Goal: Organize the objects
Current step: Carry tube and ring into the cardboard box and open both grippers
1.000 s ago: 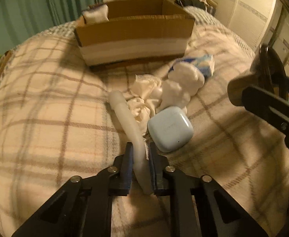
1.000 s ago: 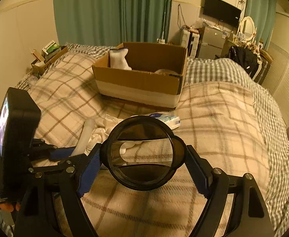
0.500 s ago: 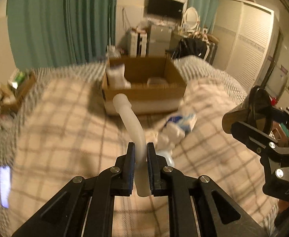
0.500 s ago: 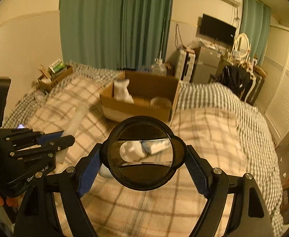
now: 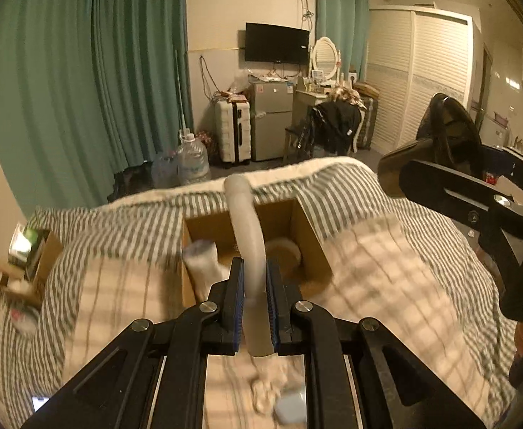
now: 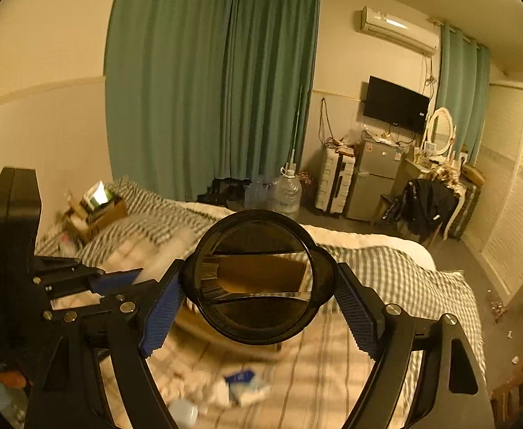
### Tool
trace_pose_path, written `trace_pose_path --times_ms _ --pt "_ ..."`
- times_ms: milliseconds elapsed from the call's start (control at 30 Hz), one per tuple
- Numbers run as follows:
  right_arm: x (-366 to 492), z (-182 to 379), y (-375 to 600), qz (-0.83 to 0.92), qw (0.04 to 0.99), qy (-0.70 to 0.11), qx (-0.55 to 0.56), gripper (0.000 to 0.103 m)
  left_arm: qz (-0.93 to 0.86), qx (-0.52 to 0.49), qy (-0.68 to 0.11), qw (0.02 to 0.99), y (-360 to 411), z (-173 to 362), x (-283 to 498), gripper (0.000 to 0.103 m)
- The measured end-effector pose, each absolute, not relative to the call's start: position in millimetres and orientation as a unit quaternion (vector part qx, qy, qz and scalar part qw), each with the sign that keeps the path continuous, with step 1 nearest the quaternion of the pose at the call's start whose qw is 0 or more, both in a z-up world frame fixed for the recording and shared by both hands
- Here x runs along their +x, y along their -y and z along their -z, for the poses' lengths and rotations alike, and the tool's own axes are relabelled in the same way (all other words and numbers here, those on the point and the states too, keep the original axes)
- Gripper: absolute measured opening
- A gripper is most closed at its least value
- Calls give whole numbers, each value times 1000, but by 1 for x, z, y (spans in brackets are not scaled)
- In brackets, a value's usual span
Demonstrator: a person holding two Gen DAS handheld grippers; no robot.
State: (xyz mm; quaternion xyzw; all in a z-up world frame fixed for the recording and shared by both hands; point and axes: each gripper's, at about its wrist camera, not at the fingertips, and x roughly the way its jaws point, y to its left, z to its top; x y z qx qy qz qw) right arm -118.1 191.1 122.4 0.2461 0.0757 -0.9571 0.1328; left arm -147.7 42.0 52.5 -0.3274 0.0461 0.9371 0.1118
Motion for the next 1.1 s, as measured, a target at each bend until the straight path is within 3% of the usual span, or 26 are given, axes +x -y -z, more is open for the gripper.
trace_pose_path --times_ms 167,400,600,800,867,900,967,1100 --pt "-183 -116 -187 952 130 -70 270 80 -935 -334 -64 98 -47 -50 -209 11" --pt "-264 -36 -177 930 132 -66 338 80 -912 -394 -46 102 -39 21 -274 11" --pt "-301 25 -180 913 136 -54 382 80 -893 -436 -41 103 -35 78 -302 12" --pt "-300 33 -190 917 156 -13 366 84 -895 -430 -45 106 -32 86 -303 15" --pt "-294 24 -194 922 160 -1 353 98 -897 -426 -46 103 -30 80 -299 25" --pt "-291 16 -196 925 159 2 347 98 -899 -424 -43 101 -29 75 -296 31" --pt "-281 -2 -202 931 151 3 332 98 -903 -418 -37 90 -26 61 -288 70" --pt "-248 -43 -213 940 133 -16 315 98 -916 -392 -14 79 -16 25 -254 77"
